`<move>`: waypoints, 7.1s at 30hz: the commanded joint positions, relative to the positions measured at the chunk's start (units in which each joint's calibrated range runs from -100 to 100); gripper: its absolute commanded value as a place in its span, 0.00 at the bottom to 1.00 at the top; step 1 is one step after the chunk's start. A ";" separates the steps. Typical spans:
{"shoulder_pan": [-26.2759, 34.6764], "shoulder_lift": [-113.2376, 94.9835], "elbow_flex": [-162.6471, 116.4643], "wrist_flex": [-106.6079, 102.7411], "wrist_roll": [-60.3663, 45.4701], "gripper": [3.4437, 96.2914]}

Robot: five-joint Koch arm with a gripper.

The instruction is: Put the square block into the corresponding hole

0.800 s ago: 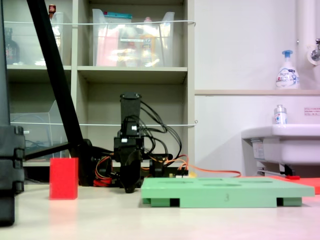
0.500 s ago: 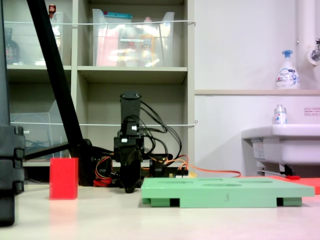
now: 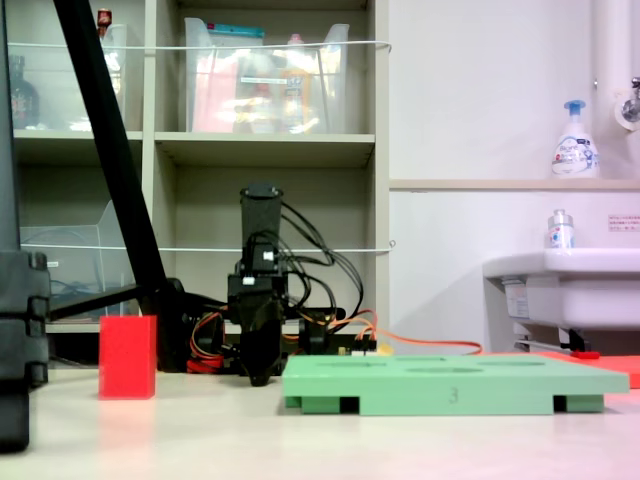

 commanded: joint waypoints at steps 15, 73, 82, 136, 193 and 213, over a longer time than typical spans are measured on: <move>-8.01 -0.55 22.94 -38.44 33.16 0.47; -13.14 105.88 126.83 -99.97 30.53 0.84; -13.24 105.04 124.54 -99.88 30.67 0.50; 25.30 91.35 136.80 -107.20 72.63 0.17; 24.37 87.30 126.93 -107.20 72.58 0.17; 26.52 105.88 138.90 -107.20 73.06 0.18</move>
